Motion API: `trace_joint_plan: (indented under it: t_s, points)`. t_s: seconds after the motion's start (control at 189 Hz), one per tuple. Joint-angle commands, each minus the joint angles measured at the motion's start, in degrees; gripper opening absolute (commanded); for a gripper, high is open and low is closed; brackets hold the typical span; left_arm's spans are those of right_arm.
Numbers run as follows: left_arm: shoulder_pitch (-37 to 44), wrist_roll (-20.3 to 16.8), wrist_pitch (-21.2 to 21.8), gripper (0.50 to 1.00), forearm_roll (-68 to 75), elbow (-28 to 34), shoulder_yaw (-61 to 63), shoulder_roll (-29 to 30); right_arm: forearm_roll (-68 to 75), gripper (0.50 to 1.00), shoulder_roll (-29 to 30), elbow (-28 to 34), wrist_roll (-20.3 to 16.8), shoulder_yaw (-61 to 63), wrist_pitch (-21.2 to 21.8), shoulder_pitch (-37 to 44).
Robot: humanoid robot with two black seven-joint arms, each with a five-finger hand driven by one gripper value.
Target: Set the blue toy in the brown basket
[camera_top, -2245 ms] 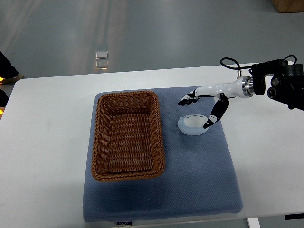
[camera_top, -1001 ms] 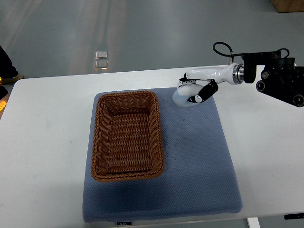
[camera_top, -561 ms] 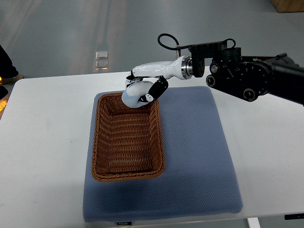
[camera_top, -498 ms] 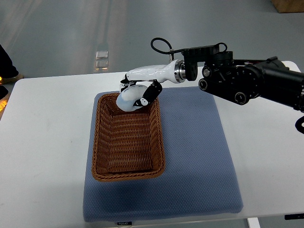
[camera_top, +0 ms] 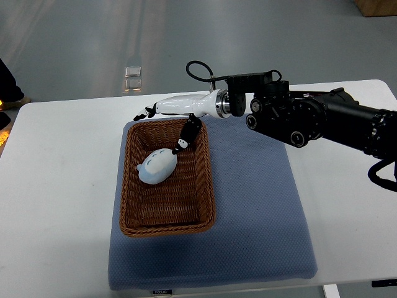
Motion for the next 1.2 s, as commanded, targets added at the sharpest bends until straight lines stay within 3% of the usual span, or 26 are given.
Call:
trace_joint_plan:
  t_s: [0.0,0.207,0.482,0.847,1.197]
  points:
    - [-0.1,0.0,0.0,1.000,-0.1,0.1,0.1,0.0,4.2,0.905,-1.5,-1.3,-0.1,1.7,-2.1,-1.3]
    - [-0.2,0.0,0.0,1.000,-0.1,0.1,0.1,0.0,18.2,0.905,-5.3,-4.6,-4.8,10.5,-4.3,-7.1]
    - [-0.2,-0.1,0.0,1.000,0.0,0.1,0.1,0.0,26.5,0.905,-7.6,-6.8,-10.5,34.2,-8.2,-20.9]
    - [-0.2,-0.1,0.0,1.000,-0.1,0.1,0.1,0.0,27.7,0.905,-6.4,-6.2,-9.5,56.1,-8.3,-35.7]
    - [-0.2,-0.1,0.0,1.000,0.0,0.0,0.1,0.0,27.7,0.913,-4.9,-5.9,-7.6,59.4,-9.4,-38.6]
